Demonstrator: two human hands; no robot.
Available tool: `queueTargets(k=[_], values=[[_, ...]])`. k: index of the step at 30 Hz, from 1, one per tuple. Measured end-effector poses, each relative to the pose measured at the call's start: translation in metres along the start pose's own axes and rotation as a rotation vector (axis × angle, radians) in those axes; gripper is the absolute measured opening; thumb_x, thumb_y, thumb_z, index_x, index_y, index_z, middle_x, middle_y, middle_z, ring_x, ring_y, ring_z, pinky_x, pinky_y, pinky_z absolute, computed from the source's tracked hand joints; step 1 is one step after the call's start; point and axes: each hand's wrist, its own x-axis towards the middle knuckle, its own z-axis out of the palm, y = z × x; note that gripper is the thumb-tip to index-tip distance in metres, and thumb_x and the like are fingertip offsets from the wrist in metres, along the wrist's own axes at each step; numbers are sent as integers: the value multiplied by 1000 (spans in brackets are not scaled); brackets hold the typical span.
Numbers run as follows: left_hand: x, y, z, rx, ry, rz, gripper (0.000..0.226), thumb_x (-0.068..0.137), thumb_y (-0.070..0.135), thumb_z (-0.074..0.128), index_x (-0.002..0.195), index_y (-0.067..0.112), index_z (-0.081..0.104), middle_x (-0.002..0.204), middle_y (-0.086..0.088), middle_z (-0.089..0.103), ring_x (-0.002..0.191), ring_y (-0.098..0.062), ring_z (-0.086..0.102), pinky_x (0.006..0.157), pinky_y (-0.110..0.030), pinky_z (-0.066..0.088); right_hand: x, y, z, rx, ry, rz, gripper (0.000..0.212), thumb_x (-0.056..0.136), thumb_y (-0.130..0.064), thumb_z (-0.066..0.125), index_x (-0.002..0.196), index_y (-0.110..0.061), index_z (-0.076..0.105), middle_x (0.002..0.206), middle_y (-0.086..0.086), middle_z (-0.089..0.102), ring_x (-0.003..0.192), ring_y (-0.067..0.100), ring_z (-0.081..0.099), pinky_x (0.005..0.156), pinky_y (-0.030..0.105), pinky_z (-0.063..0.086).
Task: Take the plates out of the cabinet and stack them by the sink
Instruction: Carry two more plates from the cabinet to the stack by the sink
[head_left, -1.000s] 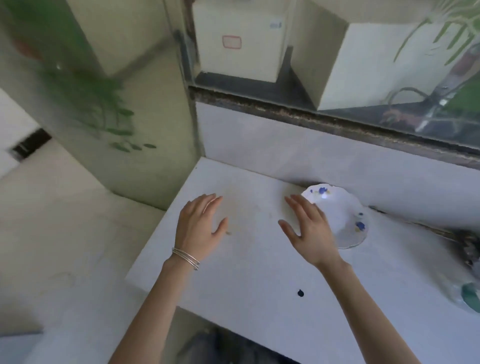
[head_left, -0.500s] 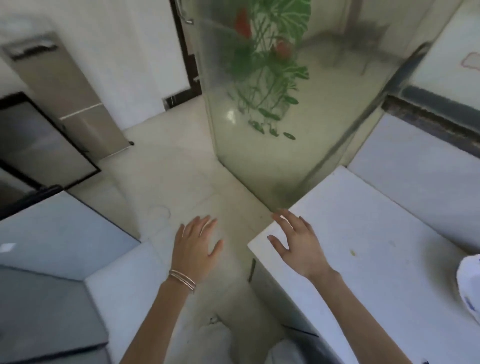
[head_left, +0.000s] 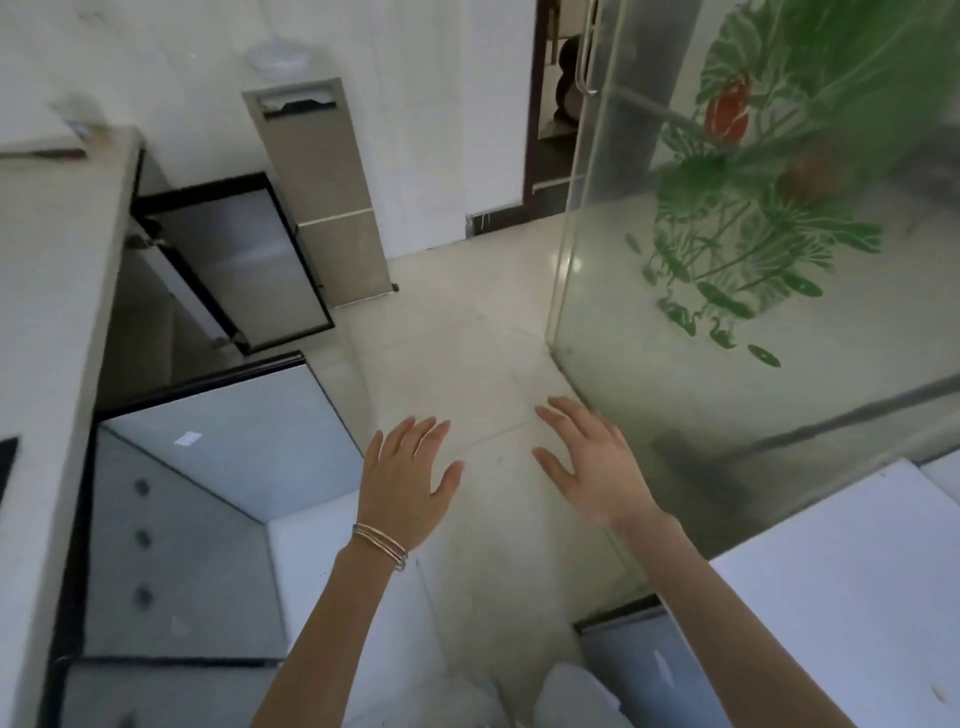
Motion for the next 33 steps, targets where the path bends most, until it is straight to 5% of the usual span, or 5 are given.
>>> queueTargets(k=[5, 15, 20, 33], values=[[13, -25, 5, 11, 36, -83, 50, 84, 44, 39, 117, 13, 61, 119, -7, 64, 113, -31, 57, 97, -55, 40, 45, -6, 20, -22, -62, -74, 57, 88, -47, 33, 130, -13, 50, 135, 9, 52, 125, 25, 49, 104, 43, 37], [103, -66, 29, 30, 50, -280, 52, 84, 46, 39, 119, 13, 60, 120, -8, 63, 115, -30, 57, 98, -54, 38, 183, 22, 52, -18, -191, -218, 67, 85, -55, 21, 138, -18, 39, 145, 4, 41, 134, 20, 37, 111, 37, 23], [172, -72, 32, 59, 71, -354, 53, 84, 47, 37, 120, 14, 60, 121, -7, 63, 116, -30, 56, 98, -54, 38, 272, 36, 46, 11, -206, -323, 53, 93, -44, 39, 139, -17, 38, 146, 5, 39, 133, 21, 37, 111, 38, 25], [240, -103, 45, 113, 108, -559, 53, 84, 46, 38, 120, 14, 60, 120, -7, 63, 115, -30, 56, 100, -51, 36, 402, 40, 69, 50, -250, -527, 60, 89, -49, 28, 137, -15, 42, 142, 7, 45, 129, 22, 43, 107, 39, 31]])
